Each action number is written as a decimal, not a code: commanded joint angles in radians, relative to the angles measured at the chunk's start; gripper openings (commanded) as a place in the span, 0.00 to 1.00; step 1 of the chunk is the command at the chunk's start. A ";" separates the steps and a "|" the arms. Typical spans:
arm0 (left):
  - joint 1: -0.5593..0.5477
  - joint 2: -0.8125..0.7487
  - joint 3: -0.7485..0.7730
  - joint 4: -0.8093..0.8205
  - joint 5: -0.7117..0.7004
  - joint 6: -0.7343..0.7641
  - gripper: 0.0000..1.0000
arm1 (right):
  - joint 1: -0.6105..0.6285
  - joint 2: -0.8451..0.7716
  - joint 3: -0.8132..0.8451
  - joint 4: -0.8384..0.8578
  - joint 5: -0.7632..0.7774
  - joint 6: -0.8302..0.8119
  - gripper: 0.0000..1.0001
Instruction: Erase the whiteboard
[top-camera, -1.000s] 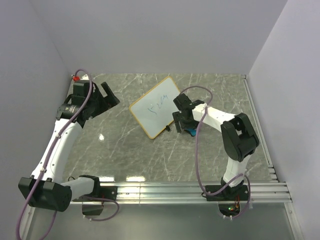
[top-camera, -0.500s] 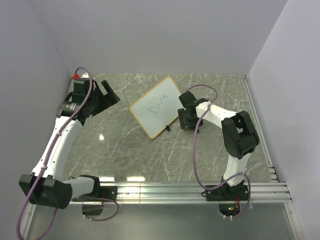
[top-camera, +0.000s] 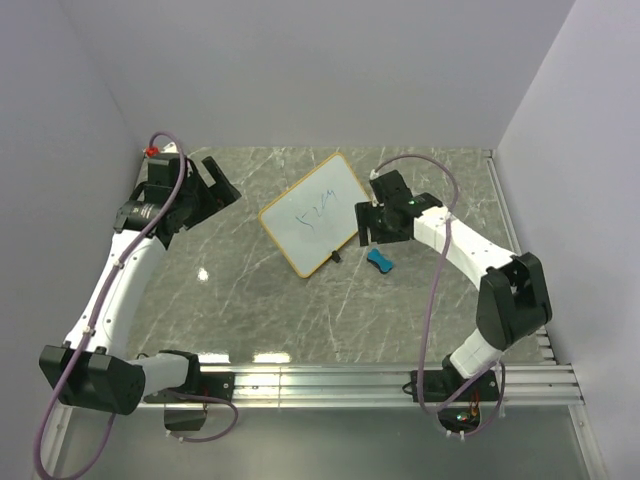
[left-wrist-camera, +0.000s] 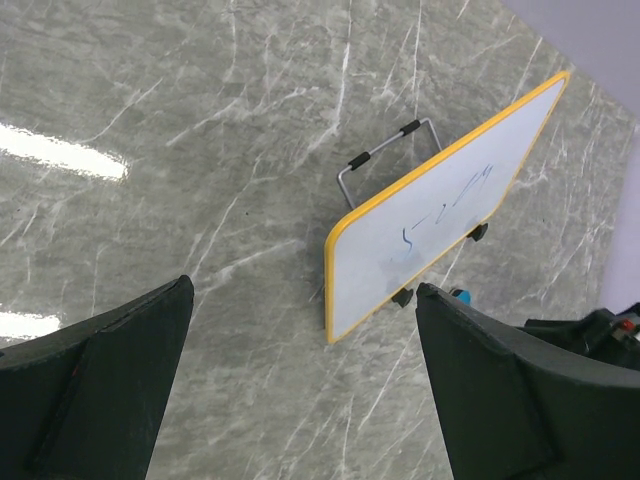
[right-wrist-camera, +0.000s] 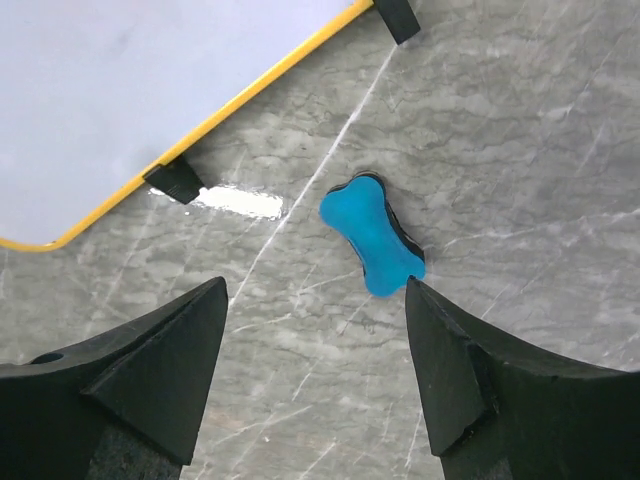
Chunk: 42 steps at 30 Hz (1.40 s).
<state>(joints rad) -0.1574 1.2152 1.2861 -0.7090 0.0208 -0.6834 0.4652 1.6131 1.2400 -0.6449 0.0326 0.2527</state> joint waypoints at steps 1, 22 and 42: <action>-0.010 0.015 0.016 0.052 -0.007 -0.022 0.99 | 0.006 -0.016 -0.013 -0.015 0.000 -0.004 0.79; -0.033 -0.029 -0.028 0.031 -0.055 -0.016 0.99 | -0.014 0.229 0.018 0.024 0.018 0.013 0.74; -0.033 0.020 -0.010 0.063 -0.038 -0.002 0.99 | -0.014 0.252 -0.062 0.040 0.036 0.051 0.36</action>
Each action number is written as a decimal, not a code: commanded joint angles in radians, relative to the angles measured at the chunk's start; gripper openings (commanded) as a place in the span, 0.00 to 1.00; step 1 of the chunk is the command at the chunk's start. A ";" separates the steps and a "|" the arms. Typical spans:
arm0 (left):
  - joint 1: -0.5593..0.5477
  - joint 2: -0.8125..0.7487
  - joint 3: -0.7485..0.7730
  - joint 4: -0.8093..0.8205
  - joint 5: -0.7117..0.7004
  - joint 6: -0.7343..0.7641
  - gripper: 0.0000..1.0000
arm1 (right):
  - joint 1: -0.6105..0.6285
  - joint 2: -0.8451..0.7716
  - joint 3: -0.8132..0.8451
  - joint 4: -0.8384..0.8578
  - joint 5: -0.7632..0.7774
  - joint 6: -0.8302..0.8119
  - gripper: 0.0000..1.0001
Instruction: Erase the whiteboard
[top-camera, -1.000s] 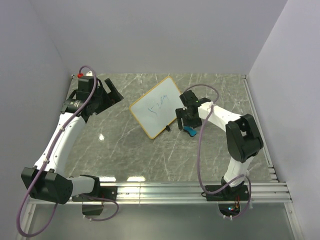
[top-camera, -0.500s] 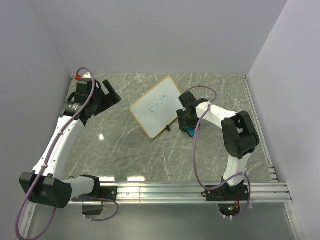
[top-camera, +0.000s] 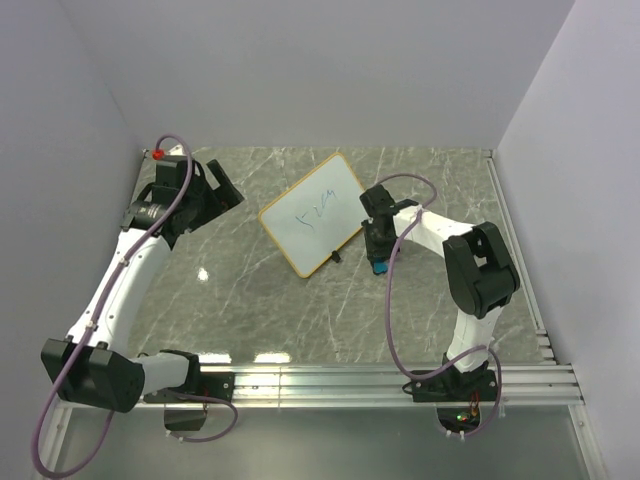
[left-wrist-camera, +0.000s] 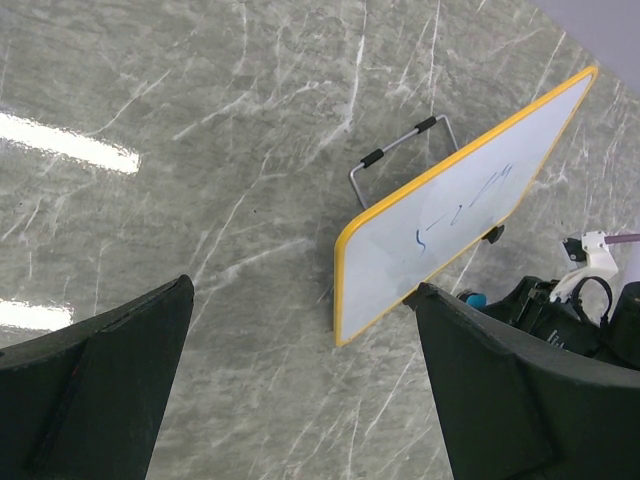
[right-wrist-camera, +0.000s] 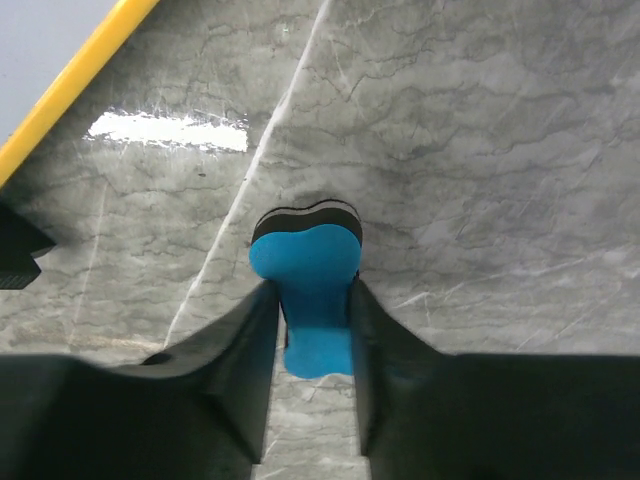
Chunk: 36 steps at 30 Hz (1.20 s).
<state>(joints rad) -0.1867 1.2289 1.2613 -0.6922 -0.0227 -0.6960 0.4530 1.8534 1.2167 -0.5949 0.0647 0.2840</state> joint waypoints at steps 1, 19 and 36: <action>-0.003 0.010 0.018 0.049 0.004 0.012 1.00 | 0.000 0.013 -0.042 -0.009 0.006 0.021 0.32; -0.003 0.354 0.256 0.192 0.144 0.153 0.99 | 0.000 -0.091 0.395 -0.155 -0.123 0.078 0.00; -0.054 0.682 0.388 0.301 0.612 0.214 0.99 | 0.032 0.136 0.814 -0.118 -0.249 0.178 0.00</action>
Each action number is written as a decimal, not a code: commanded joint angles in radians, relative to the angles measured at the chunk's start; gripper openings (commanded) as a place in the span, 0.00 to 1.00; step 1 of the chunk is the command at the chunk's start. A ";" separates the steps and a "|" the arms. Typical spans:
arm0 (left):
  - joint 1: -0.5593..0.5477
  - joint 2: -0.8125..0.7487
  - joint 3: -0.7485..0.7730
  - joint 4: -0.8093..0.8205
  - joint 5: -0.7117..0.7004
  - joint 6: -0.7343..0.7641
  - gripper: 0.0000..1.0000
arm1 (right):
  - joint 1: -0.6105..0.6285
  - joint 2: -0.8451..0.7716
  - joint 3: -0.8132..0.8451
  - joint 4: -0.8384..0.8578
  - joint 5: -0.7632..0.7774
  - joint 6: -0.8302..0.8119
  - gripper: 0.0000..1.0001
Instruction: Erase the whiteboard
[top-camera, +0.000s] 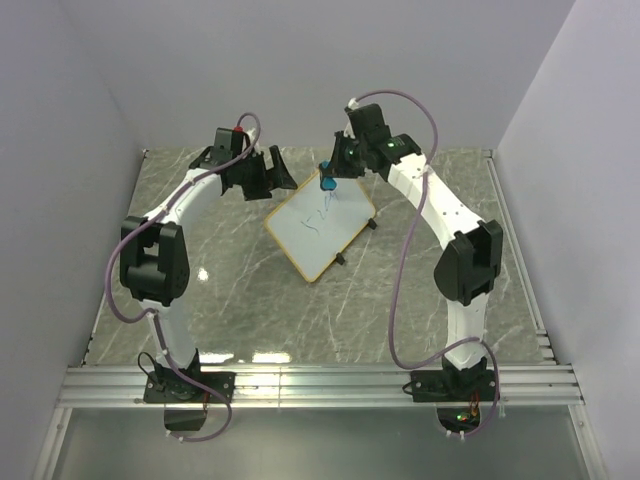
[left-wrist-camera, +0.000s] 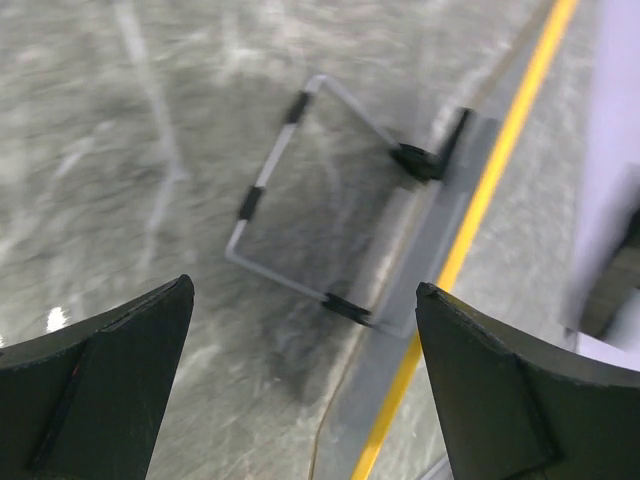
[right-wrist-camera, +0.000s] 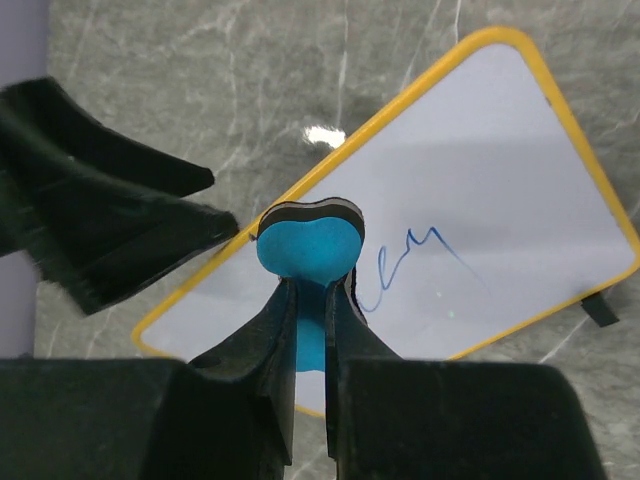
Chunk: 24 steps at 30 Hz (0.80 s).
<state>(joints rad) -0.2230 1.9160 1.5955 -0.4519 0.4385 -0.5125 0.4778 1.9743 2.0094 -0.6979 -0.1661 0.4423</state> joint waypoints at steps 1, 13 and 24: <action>-0.019 -0.005 0.052 0.073 0.182 0.031 0.99 | 0.008 0.017 0.015 -0.011 -0.018 0.022 0.00; -0.003 -0.052 -0.003 0.097 0.132 0.028 0.99 | 0.015 -0.034 -0.112 0.040 0.017 0.021 0.00; 0.004 -0.023 0.020 0.098 0.233 0.029 0.24 | 0.044 -0.023 -0.153 0.100 0.030 0.067 0.00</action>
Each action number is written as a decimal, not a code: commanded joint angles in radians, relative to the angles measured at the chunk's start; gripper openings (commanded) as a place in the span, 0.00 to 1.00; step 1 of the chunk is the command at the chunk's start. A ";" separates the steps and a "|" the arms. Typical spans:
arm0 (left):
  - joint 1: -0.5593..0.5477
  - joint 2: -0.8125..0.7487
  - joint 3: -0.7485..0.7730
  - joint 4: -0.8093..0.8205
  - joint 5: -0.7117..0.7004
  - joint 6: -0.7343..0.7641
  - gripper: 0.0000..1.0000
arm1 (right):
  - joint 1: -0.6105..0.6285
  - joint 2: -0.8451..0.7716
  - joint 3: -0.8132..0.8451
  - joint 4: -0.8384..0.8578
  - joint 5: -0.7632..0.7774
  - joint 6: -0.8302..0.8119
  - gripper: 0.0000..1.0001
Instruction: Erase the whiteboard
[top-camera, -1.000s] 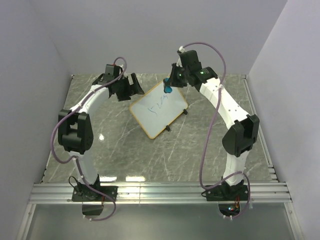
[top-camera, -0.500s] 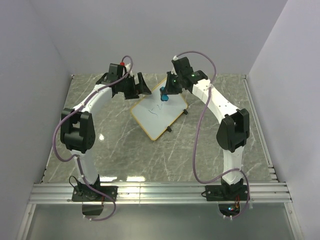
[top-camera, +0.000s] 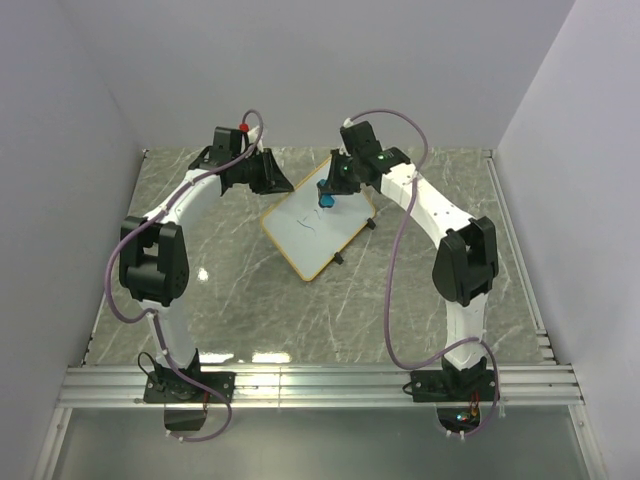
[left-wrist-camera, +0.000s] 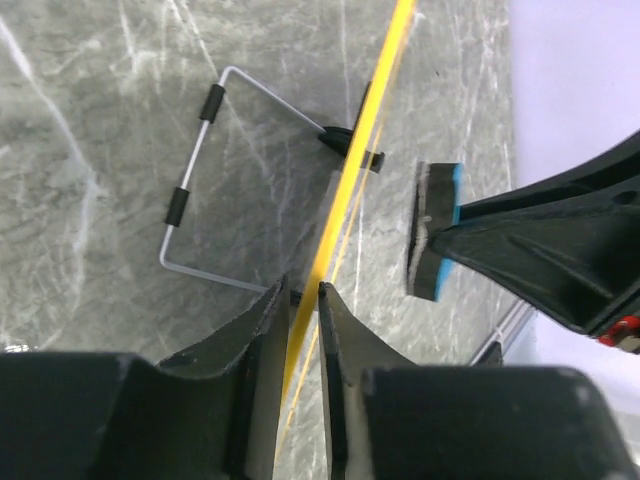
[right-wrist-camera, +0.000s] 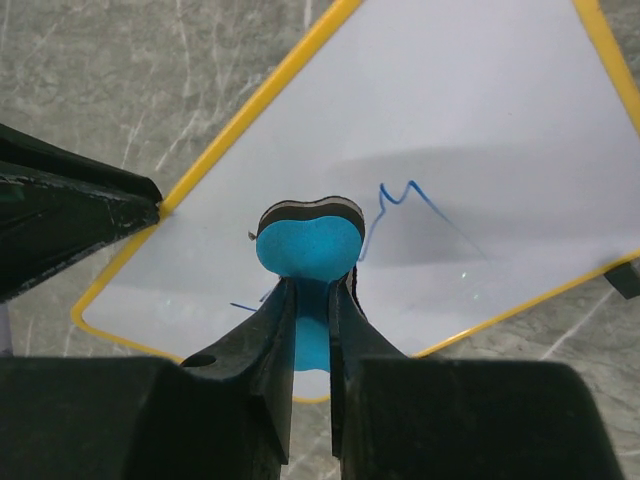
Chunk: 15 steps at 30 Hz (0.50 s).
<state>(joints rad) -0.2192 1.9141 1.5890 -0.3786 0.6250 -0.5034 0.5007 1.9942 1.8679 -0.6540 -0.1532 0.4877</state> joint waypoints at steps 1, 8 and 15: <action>0.000 -0.020 0.028 0.024 0.057 0.026 0.24 | 0.019 -0.043 -0.015 0.063 0.023 0.028 0.00; -0.002 -0.003 0.037 0.029 0.105 0.032 0.30 | 0.013 -0.052 -0.045 0.096 0.073 0.043 0.00; -0.026 0.049 0.074 0.026 0.159 0.037 0.29 | -0.004 -0.078 -0.099 0.129 0.106 0.061 0.00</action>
<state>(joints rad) -0.2226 1.9457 1.6192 -0.3775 0.7185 -0.4896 0.5114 1.9869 1.7935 -0.5770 -0.0868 0.5346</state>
